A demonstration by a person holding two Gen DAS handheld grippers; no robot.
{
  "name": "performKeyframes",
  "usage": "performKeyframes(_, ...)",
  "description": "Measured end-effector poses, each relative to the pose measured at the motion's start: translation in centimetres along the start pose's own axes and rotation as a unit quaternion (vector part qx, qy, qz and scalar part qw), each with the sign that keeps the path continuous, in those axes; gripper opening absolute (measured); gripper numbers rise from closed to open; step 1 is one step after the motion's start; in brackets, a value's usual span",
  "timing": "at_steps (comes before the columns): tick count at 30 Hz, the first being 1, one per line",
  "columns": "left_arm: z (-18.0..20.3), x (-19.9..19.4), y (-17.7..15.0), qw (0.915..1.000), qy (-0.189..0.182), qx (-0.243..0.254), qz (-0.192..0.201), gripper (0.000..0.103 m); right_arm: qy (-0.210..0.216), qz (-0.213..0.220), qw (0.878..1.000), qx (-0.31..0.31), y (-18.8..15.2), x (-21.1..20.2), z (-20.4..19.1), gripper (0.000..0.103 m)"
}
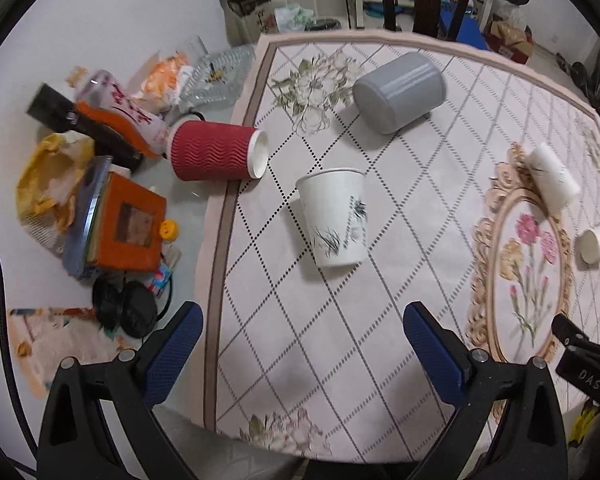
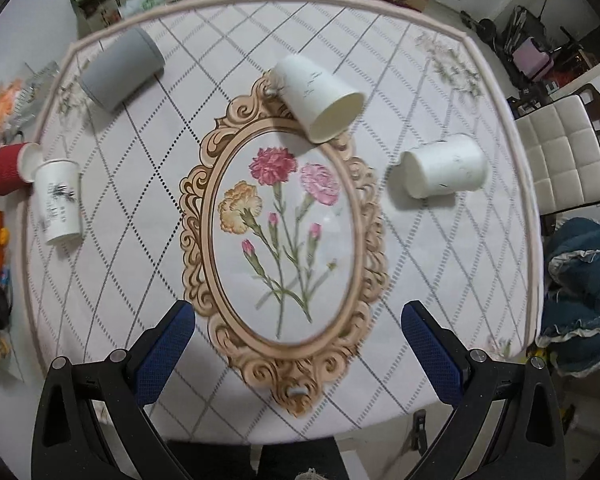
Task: Flip cup upright
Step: 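Move the left gripper down toward the white paper cup lying on its side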
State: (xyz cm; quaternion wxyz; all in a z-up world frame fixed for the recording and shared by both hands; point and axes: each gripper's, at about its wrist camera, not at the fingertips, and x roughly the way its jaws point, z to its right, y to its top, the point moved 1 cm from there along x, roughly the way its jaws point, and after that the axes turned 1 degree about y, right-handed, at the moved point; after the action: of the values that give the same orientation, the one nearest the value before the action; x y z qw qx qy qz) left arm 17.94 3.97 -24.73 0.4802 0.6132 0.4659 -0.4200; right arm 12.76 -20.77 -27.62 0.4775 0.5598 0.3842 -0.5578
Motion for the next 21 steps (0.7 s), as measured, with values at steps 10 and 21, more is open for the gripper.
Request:
performKeyframes(10,-0.4,6.2,4.2,0.9952,-0.077,-0.025,-0.056,0.102,-0.029,-0.027,0.999,-0.018,3.1,5.6,-4.4,0.103)
performKeyframes(21,1.1,9.6,6.7,0.9895,-0.117,-0.015,-0.083,0.094,-0.041,-0.042,0.998,-0.016,4.6,8.1,-5.7,0.103)
